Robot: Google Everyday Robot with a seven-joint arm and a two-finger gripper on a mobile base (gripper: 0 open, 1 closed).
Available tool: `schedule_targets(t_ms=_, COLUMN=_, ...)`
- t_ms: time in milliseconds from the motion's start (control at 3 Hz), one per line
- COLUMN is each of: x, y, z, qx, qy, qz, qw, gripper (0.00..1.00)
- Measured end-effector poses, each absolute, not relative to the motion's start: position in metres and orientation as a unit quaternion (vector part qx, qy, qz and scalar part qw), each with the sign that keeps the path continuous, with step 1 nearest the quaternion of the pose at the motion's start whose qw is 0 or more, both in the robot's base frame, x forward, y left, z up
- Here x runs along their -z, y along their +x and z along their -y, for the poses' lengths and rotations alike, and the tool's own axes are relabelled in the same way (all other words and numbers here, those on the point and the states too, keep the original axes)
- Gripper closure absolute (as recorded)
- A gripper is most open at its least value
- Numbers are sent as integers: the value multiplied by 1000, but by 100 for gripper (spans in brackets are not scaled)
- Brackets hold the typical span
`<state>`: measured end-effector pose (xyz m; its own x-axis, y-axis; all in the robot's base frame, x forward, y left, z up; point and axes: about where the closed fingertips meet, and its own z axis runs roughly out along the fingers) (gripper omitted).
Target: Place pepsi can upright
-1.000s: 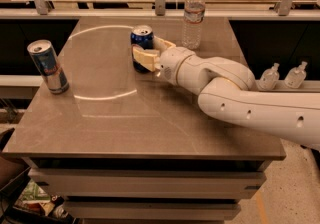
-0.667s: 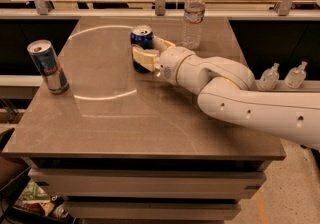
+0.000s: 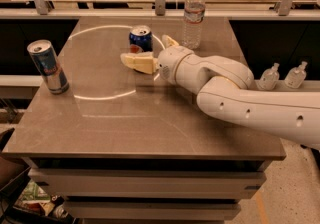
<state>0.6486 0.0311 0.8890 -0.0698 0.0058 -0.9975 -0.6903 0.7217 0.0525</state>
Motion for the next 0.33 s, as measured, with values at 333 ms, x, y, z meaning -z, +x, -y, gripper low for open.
schedule_targets(t_ms=333, x=-889, y=649, z=-31, qx=-275, qy=-253, qz=-678, qw=634, gripper=0)
